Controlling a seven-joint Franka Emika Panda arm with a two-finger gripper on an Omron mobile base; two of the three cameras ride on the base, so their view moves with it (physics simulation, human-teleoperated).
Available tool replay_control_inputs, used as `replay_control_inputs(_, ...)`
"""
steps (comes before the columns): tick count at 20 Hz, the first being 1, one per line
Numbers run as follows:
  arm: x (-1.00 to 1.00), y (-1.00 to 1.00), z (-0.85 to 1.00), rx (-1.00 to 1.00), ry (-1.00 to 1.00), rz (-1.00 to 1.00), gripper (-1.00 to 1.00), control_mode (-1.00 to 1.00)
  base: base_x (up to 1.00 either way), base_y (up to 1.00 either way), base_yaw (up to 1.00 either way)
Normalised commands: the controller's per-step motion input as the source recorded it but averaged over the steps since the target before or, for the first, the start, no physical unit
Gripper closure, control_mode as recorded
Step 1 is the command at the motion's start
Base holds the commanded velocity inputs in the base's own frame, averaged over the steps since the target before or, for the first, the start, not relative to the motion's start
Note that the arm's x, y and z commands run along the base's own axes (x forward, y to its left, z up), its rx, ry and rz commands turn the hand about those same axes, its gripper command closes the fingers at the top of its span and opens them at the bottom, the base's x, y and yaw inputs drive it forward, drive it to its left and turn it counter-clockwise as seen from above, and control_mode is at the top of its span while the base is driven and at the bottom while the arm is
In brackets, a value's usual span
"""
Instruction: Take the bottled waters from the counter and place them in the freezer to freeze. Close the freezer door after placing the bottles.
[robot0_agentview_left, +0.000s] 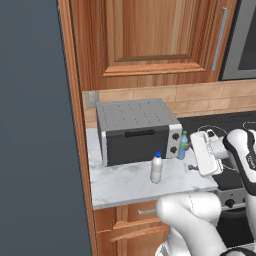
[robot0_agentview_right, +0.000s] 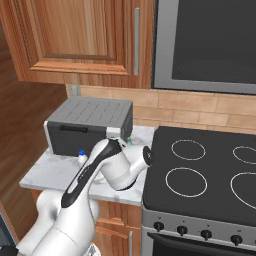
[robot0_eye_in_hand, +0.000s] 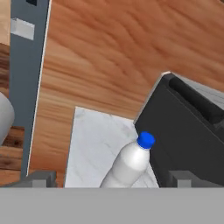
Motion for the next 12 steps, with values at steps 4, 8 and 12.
replay_control_inputs(4, 0.12, 0.07, -0.02, 0.02, 0.01, 0.02, -1.0, -1.0, 0.0, 0.0, 0.0)
replay_control_inputs(8, 0.0, 0.0, -0.34, 0.04, 0.0, 0.0, -1.0, -1.0, 0.0, 0.0, 0.0)
replay_control_inputs(12, 0.0, 0.0, -0.51, 0.11, 0.0, 0.0, -1.0, -1.0, 0.0, 0.0, 0.0)
